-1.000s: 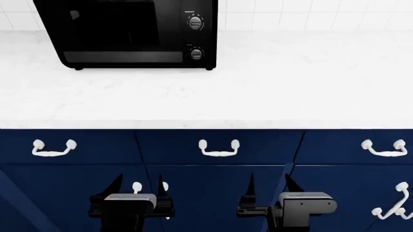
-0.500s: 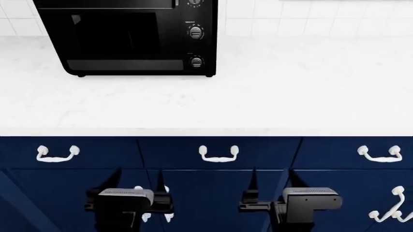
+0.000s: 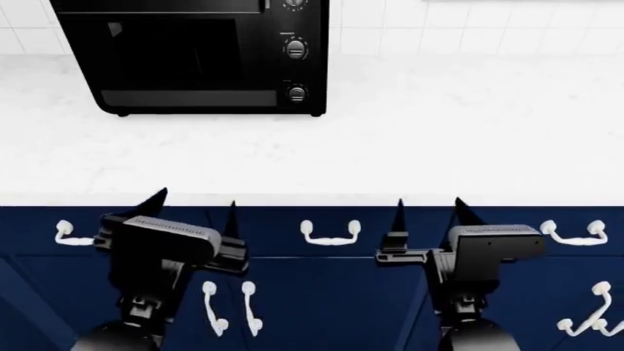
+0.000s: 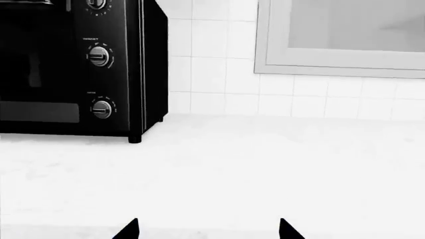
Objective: Open the toaster oven door.
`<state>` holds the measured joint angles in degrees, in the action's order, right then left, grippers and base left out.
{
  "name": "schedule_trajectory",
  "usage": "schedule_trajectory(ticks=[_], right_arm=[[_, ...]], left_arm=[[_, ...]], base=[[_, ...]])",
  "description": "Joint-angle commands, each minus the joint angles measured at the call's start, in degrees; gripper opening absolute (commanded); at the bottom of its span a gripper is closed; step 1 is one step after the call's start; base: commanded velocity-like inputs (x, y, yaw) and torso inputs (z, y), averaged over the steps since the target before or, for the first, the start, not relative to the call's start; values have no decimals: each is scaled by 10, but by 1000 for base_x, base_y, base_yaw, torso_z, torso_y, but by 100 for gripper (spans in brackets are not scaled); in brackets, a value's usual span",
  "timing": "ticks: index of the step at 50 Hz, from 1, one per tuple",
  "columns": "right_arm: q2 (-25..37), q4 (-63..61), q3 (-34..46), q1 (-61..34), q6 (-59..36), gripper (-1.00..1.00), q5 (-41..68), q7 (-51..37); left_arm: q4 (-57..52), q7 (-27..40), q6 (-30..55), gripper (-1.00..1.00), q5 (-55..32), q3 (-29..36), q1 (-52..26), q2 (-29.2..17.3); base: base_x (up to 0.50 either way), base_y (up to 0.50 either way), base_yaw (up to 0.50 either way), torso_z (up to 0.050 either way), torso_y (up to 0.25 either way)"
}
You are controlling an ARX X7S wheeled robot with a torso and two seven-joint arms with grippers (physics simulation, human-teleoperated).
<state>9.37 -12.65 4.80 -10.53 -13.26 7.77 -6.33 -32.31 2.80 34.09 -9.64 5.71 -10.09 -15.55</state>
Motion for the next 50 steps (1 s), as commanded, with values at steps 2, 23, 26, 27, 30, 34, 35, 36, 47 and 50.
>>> schedule_trajectory(ticks=[2, 23, 26, 27, 30, 34, 35, 36, 47, 50], right_arm=[[21, -19, 2, -73, -69, 100, 13, 5], [38, 98, 13, -318, -178, 100, 23, 25], [37, 122, 16, -345, -180, 100, 21, 25], [36, 131, 17, -354, -180, 100, 19, 25], [35, 150, 20, -374, -180, 100, 18, 25], [34, 162, 23, -384, -178, 100, 16, 24], [33, 166, 24, -384, -175, 100, 15, 24], [33, 169, 24, -385, -173, 100, 15, 23], [34, 176, 25, -378, -169, 100, 16, 20], [35, 173, 27, -376, -169, 100, 16, 19]], left_arm=[[-73, -12, 141, 100, -9, 0, -97, -52], [96, -33, 200, 100, -27, -11, -339, -39], [125, -30, 188, 100, -28, -18, -357, -29], [133, -29, 184, 100, -28, -20, -362, -26], [153, -28, 175, 100, -26, -20, -372, -24], [162, -27, 169, 100, -26, -21, -375, -23], [164, -27, 167, 100, -25, -21, -374, -23], [165, -27, 166, 100, -25, -21, -373, -23], [169, -25, 157, 100, -26, -20, -354, -24], [165, -24, 161, 100, -27, -19, -356, -25]], base=[[0, 0, 0, 0, 0], [0, 0, 0, 0, 0], [0, 0, 0, 0, 0], [0, 0, 0, 0, 0], [0, 0, 0, 0, 0], [0, 0, 0, 0, 0], [0, 0, 0, 0, 0], [0, 0, 0, 0, 0], [0, -57, 0, 0, 0], [0, -72, 0, 0, 0]])
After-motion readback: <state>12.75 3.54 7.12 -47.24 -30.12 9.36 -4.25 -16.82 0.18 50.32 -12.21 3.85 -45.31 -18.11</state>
